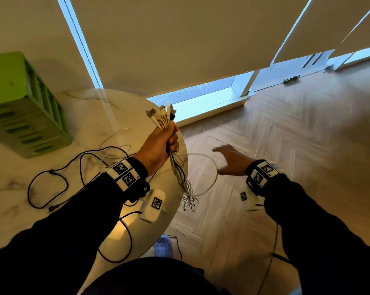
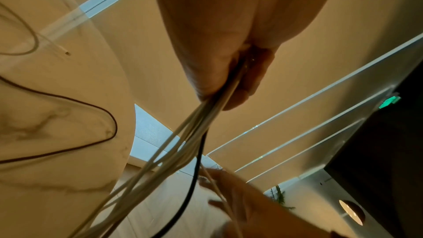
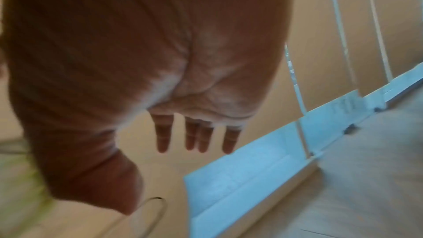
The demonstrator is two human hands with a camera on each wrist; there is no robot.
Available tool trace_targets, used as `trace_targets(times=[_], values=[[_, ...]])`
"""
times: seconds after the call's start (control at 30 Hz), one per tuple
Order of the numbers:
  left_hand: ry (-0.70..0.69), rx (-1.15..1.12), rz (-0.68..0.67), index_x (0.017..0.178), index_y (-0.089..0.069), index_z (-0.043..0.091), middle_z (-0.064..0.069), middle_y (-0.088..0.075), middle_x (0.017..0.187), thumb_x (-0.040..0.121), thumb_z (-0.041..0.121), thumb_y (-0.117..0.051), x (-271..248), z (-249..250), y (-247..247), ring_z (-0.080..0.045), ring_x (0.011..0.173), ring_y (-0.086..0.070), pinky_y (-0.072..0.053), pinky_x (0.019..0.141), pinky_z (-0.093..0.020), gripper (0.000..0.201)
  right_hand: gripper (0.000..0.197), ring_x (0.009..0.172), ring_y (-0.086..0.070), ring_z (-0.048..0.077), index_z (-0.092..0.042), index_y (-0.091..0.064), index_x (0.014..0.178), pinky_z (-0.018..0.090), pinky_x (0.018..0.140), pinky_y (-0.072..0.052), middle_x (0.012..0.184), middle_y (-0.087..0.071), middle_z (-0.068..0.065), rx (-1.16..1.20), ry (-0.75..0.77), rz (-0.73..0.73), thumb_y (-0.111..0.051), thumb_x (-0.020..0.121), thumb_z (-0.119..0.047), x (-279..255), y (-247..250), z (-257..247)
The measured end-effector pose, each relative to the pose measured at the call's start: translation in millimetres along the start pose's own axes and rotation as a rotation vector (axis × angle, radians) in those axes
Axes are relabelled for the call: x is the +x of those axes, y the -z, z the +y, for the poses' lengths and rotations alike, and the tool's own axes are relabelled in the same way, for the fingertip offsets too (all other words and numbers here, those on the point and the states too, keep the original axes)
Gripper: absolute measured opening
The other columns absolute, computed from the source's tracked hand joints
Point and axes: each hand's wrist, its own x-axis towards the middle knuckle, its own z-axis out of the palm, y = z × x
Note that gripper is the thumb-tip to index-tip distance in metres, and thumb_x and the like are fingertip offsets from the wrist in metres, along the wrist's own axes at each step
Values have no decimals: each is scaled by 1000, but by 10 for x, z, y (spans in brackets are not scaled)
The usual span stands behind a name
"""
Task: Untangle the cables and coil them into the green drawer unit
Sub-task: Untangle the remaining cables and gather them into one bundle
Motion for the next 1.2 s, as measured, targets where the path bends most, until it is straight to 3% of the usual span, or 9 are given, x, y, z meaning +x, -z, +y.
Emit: trace_targets(times=[0.13,0.27,0.4,0.5,0.67,0.87,1.0,1.07,1.2], values=[[-21,118,-104,90,-50,12,8,-36,55,110,25,-32,-32,22,-83,-8,50,-33,-33,57,-24,30,92,145,-25,17,-19,-25,155,27,116,-20,161,-24,3,175,345,-82,-80,81,-18,-65,69,-775],[-45,243,-162,94,-51,14,8,-36,61,110,31,-35,-31,61,-58,-10,56,-34,-31,62,-28,28,70,135,-44,15,-11,-36,149,32,117,-33,151,-45,8,414,355,-295,-71,89,-5,-112,-12,-1040],[-109,310,-194,95,-50,13,8,-36,63,108,34,-36,-20,70,-47,-10,59,-35,-36,64,-26,28,45,121,-60,20,-11,-51,136,42,106,-50,132,-61,8,661,346,-157,-60,93,0,-165,-21,-977],[-163,343,-164,93,-50,16,8,-38,65,104,40,-38,7,74,-123,-9,60,-37,-38,65,-25,29,54,116,-62,27,-20,-47,137,47,90,-59,133,-55,5,873,222,-99,-70,90,-5,-223,-13,-837],[-214,279,-130,92,-49,19,13,-38,62,107,35,-37,145,175,-311,-8,59,-35,-36,66,-28,25,25,103,-71,24,-16,-58,126,30,73,-56,112,-71,4,539,61,-290,-55,102,-18,-278,-265,-521],[-297,136,-113,88,-47,16,11,-34,59,106,31,-38,308,521,-323,-8,55,-30,-32,60,-24,25,37,106,-57,10,-18,-72,113,17,77,-44,114,-68,-6,262,-136,-317,-43,106,-40,-502,-603,271],[-289,52,-102,84,-45,16,11,-33,57,110,25,-34,318,581,-335,-8,53,-27,-28,58,-25,30,29,109,-58,25,-12,-67,108,29,86,-43,116,-67,7,73,-305,-76,-44,105,-30,-574,-672,760],[-260,24,-102,84,-45,16,10,-33,57,111,25,-34,277,514,-393,-8,53,-26,-28,58,-24,30,26,109,-58,25,-12,-57,119,31,89,-42,128,-60,10,266,-281,120,-60,98,-27,-564,-659,769],[-220,155,-168,86,-44,18,11,-32,60,106,32,-38,164,237,-542,-8,55,-27,-28,58,-23,25,94,127,-45,22,-16,-22,152,29,94,-45,155,-22,9,555,45,468,-83,81,-24,-412,-646,279]])
